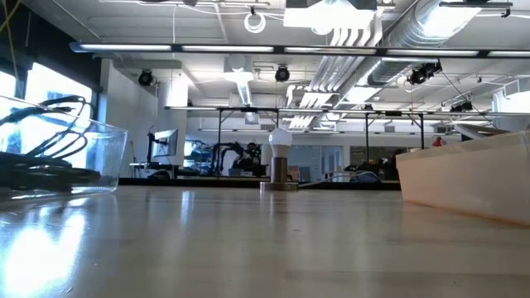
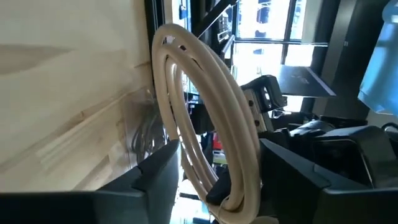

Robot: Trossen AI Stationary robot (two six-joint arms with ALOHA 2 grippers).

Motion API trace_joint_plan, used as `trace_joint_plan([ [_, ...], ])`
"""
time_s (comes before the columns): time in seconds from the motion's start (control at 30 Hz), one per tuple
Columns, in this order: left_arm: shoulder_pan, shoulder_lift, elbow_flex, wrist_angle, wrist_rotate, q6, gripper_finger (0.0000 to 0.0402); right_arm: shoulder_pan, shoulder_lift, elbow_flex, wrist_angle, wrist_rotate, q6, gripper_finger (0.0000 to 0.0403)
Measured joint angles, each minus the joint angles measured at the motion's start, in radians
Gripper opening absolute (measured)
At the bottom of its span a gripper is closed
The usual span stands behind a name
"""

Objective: Pick & Place USB Port
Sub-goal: Put the brown HDMI cable into the orange bin

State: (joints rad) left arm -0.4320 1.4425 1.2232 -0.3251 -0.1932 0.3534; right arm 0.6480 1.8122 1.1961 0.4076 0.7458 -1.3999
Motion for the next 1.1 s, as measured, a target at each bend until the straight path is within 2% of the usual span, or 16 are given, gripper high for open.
trace_joint_plan([
  [0.37,0.001,0.000,-0.054,0.036,-0.004,-0.028,0.0037,-0.019,0.000,0.000,-0.003,0.011,0.015,0.0130],
  [0.6,0.002,0.000,-0.071,0.047,-0.025,-0.029,0.0037,-0.030,0.000,0.000,-0.017,0.061,0.061,0.0032],
  [0.83,0.002,0.000,-0.071,0.047,-0.044,-0.028,0.0043,-0.031,0.000,0.000,-0.022,0.074,0.113,0.0029],
  [1.1,-0.001,-0.002,-0.071,0.100,-0.089,-0.023,0.0106,-0.033,0.000,0.001,-0.048,0.167,0.171,0.0029],
])
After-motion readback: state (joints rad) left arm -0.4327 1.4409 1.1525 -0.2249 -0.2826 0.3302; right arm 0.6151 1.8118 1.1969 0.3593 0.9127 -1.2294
